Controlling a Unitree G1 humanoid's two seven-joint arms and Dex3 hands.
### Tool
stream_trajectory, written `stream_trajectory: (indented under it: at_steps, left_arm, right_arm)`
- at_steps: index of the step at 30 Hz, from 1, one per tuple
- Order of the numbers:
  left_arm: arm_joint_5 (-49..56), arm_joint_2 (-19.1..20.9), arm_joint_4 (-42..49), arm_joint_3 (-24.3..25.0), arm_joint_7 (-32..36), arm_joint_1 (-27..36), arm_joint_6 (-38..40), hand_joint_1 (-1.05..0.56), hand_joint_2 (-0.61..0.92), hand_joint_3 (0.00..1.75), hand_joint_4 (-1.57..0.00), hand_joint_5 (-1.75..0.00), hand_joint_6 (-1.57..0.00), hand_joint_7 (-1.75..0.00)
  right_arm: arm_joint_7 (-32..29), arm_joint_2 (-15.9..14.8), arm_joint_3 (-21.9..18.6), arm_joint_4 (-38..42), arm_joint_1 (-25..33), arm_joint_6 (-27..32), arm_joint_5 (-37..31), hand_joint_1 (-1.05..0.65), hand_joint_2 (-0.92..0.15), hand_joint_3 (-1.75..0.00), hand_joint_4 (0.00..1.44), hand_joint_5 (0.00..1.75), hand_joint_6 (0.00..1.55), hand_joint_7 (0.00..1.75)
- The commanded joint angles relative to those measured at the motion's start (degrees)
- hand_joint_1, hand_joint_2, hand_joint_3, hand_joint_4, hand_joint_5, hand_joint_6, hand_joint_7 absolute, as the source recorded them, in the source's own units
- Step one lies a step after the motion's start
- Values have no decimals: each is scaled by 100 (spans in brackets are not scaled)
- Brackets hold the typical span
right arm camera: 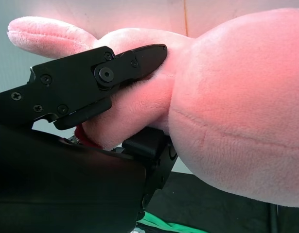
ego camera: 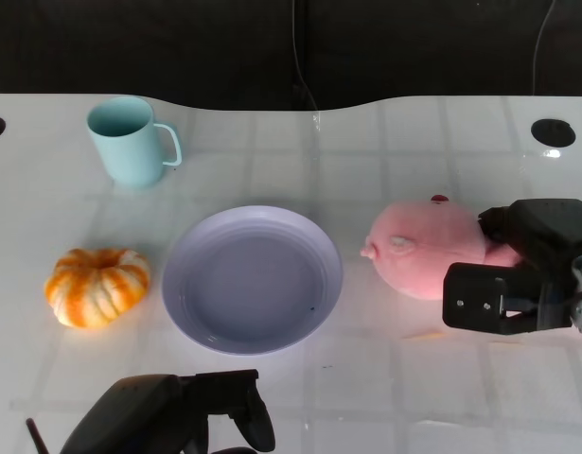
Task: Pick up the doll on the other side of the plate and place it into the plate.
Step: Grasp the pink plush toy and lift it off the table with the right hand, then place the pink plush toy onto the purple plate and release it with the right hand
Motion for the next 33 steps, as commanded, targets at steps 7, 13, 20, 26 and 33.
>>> stream_trajectory:
  at_steps: [7,13,20,26,33]
  left_arm:
    - [4,75,-27,48,32,26,-26,-33,92,39,-62,-169,-61,-127]
    - [-26,72,74,67,47,14,-71,-33,92,38,-62,-169,-62,-127]
    - [0,75,174,75,39,-28,-88,-34,92,38,-61,-168,-61,-127]
    - [4,37,240,47,97,-18,-188,-33,92,38,-62,-167,-61,-127]
    - [194,-22,184,-69,180,32,-176,-33,92,38,-63,-165,-61,-127]
  right_arm:
    - [-521,256,-637,-375,321,52,778,-20,-69,-56,82,151,126,22]
    - [-1067,283,-965,-723,423,-62,1007,-18,-38,-121,92,174,79,168]
    - [-951,213,-1281,-1528,556,31,1230,-19,-32,-141,91,175,75,175]
    - [-651,165,-1350,-2184,511,52,1262,-18,-32,-138,90,175,75,175]
    - [-10,336,-1226,-2830,354,26,1289,-17,-29,-139,95,175,77,175]
